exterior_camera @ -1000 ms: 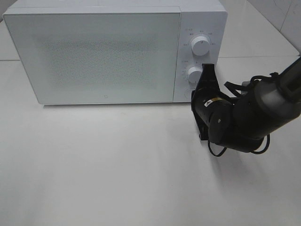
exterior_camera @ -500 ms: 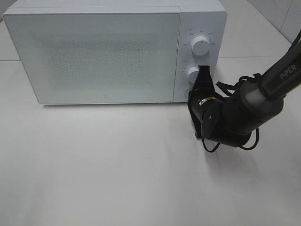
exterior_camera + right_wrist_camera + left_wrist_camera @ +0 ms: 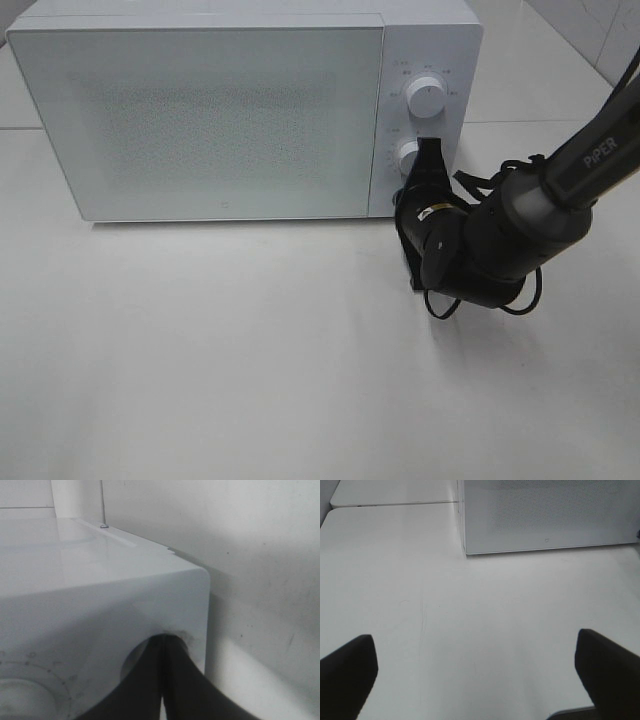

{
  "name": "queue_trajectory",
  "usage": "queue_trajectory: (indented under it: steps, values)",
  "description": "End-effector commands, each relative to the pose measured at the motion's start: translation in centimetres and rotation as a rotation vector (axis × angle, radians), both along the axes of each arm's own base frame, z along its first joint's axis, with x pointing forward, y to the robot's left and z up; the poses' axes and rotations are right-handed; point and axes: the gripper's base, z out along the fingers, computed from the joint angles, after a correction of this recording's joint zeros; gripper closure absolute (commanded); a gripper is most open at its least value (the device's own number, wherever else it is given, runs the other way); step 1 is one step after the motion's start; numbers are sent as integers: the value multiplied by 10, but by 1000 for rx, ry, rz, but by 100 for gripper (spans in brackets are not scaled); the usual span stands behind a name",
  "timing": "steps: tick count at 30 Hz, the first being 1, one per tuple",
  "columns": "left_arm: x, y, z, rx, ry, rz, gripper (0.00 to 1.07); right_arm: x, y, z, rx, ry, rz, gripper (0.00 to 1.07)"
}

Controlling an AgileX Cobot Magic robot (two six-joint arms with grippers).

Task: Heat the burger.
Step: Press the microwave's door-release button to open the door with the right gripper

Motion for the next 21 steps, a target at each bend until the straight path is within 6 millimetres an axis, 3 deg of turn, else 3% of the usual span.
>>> queue_trajectory:
  steps: [1,10,21]
  values:
    - [-2,0,0,-5,-28,2,6,21,3,31,-9,-226,-14,107]
    - [-2,0,0,-5,-28,2,6,38,4,54,-36,-367,-51,107]
    - [-2,0,0,-5,-28,2,6,38,4,50,-34,-317,-37,107]
